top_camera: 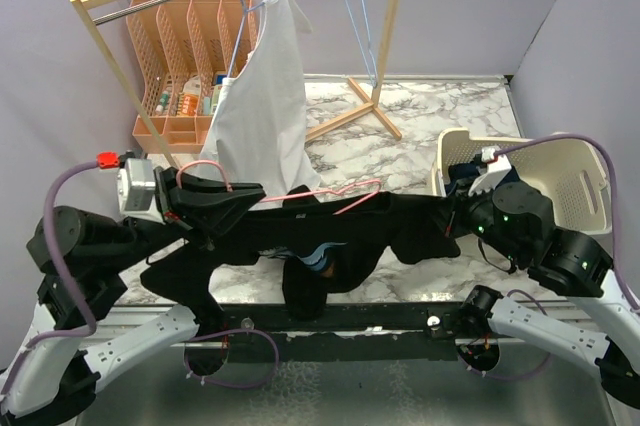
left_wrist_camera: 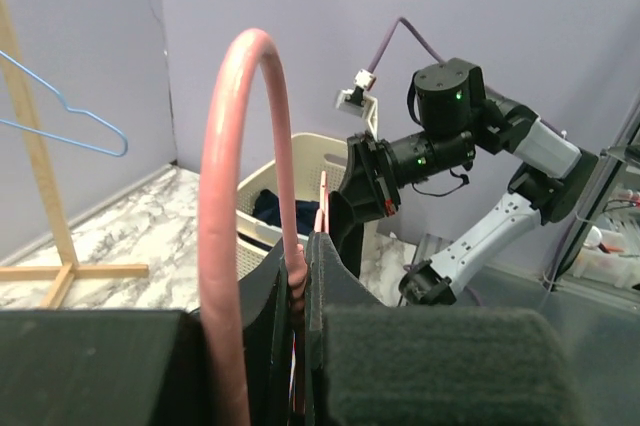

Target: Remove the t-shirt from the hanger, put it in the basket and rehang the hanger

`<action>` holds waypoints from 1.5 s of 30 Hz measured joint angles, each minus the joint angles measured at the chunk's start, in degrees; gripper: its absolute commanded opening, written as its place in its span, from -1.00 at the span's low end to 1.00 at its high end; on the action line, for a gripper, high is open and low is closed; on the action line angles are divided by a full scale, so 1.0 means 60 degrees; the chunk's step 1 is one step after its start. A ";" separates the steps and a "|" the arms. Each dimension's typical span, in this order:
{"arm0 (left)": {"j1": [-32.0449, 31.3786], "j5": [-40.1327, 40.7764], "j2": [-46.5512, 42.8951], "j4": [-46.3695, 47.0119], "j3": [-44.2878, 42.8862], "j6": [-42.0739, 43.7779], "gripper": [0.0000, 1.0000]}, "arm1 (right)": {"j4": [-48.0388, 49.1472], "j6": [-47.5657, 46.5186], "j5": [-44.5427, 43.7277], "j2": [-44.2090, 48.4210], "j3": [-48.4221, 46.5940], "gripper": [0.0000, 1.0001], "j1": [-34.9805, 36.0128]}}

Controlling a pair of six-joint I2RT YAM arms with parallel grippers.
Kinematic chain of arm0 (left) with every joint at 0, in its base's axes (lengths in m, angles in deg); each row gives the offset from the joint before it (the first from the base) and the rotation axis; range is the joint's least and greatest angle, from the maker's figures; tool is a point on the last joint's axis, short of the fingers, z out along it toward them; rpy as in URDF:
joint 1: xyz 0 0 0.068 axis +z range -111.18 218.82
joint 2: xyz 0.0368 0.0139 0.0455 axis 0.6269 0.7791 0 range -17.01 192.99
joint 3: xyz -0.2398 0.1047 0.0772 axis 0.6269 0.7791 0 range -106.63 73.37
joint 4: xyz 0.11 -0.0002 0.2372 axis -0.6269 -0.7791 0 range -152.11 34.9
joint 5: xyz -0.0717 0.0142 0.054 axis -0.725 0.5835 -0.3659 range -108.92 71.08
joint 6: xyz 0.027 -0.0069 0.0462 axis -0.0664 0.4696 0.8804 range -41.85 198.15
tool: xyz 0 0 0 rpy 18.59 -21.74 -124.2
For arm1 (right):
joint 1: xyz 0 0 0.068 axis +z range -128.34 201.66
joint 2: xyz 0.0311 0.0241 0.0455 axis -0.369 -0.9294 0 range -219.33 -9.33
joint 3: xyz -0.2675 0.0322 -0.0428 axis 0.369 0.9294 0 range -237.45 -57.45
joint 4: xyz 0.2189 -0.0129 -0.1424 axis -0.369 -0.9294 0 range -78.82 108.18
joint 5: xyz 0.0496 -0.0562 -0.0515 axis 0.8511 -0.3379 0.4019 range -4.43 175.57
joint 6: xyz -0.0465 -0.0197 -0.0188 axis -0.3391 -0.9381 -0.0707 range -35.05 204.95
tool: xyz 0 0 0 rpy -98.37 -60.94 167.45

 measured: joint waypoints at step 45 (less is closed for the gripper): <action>0.0000 -0.3756 0.3195 0.4167 0.1381 -0.1563 -1.00 | 0.1800 -0.3166 0.7293 -0.1064 -0.0663 -0.91 -0.0007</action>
